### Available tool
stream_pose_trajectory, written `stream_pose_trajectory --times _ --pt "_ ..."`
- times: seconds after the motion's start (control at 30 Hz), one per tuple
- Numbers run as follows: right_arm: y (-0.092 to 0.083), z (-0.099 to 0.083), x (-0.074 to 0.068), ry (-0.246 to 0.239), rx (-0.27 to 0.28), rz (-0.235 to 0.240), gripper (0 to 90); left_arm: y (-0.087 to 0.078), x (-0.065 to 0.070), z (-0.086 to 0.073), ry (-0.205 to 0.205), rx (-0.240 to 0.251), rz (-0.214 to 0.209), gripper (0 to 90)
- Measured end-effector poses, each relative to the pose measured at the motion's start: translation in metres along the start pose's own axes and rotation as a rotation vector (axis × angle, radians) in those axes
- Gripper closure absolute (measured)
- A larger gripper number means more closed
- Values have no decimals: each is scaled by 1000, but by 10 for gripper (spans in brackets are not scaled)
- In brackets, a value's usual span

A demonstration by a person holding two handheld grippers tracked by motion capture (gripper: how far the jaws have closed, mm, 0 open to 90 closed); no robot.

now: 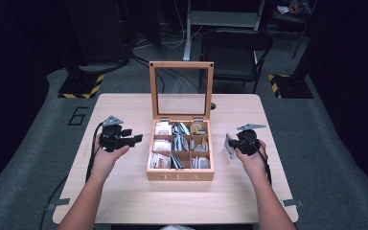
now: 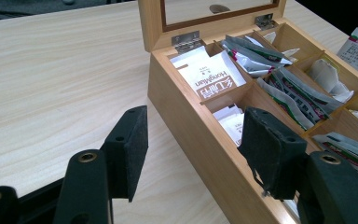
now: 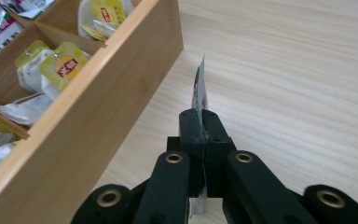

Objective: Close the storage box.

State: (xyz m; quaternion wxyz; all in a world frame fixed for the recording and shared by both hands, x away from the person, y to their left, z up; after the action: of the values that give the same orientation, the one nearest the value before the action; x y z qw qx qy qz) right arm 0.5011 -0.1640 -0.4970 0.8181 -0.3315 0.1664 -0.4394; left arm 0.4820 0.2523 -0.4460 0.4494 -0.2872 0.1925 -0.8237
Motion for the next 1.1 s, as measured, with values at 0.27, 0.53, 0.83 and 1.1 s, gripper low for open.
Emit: stream_pose_trajectory --times 0.27,0.53,0.83,1.1 --pt "6 -5 2 -3 -17 -4 893 0 -1 0 0 4 1 415" --pt "6 -9 10 35 -20 -14 882 1 -1 -1 -3 -1 1 414" --pt "4 -18 28 95 -25 -33 851 1 -2 -1 -6 0 5 414" --pt "4 -26 38 130 -37 -49 817 1 -2 -1 -9 0 5 412"
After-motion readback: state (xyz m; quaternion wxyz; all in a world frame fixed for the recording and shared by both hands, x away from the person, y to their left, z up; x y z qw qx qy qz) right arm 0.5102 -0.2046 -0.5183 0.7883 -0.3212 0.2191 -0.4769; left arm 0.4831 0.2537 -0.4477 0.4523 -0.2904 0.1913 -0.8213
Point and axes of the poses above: each handheld gripper's, and its own axes: y roughly forward along the jaws, z roughly out of its top, x roughly to its right, the point moved 5 cm from there along y, roughly forward along the jaws, and after that the axes turned 10 degrees about -y, right-handed, at the moved point
